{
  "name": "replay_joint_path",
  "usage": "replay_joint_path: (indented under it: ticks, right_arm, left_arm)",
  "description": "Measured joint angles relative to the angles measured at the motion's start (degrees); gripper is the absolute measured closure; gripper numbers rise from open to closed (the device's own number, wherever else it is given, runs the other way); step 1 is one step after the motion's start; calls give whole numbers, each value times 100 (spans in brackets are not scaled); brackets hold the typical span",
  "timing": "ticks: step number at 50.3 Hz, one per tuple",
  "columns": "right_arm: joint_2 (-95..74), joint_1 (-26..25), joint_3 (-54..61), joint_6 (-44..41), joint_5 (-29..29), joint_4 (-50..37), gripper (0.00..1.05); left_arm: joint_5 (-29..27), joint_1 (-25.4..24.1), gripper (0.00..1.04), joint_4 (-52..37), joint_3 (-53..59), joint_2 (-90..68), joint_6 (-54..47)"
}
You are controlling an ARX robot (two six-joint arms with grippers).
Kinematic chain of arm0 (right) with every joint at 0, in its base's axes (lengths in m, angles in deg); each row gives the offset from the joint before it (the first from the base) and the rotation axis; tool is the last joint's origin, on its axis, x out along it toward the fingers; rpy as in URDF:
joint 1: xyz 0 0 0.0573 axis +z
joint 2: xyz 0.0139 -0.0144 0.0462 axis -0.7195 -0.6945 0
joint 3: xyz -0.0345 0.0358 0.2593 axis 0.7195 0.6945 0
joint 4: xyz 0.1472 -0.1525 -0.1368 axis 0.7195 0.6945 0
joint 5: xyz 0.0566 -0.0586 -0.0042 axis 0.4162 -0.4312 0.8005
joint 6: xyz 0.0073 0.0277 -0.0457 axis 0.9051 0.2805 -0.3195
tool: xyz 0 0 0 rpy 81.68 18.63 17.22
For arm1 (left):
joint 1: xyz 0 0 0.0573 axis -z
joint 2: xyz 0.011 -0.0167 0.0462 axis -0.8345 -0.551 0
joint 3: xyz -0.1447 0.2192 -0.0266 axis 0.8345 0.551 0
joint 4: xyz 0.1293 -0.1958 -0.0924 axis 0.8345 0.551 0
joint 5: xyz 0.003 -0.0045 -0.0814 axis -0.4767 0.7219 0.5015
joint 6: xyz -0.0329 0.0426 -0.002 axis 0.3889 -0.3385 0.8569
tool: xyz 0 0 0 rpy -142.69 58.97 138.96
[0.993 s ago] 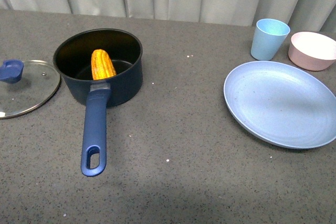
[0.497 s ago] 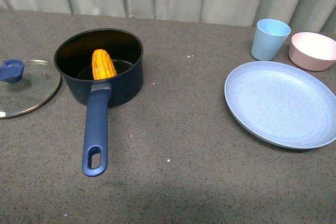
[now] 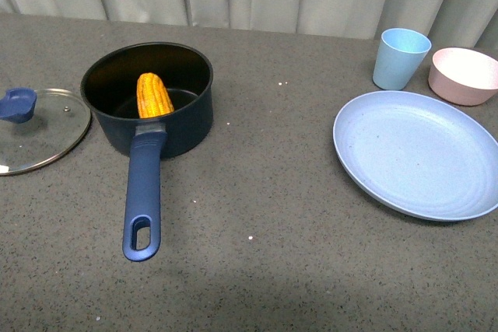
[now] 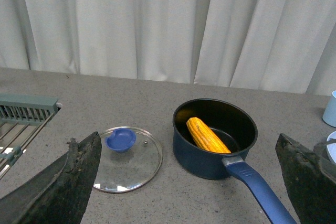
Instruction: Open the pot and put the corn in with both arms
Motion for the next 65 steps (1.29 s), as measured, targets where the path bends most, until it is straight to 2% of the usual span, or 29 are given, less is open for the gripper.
replay_joint_path:
  ticks: [10,15,41,46,65]
  right_arm:
    - [-2,0,2,-11,0,0,102]
    - [-2,0,2,-9,0,2,82]
    - [0,0,0,-2,0,2,7]
    - [0,0,2,-7,0,2,10]
    - [0,0,0,-7,0,2,9]
  left_arm:
    - [0,0,6,0,0,0,0]
    - [0,0,6,0,0,0,0]
    - [0,0,6,0,0,0,0]
    - [0,0,6,0,0,0,0]
    - [0,0,6,0,0,0,0]
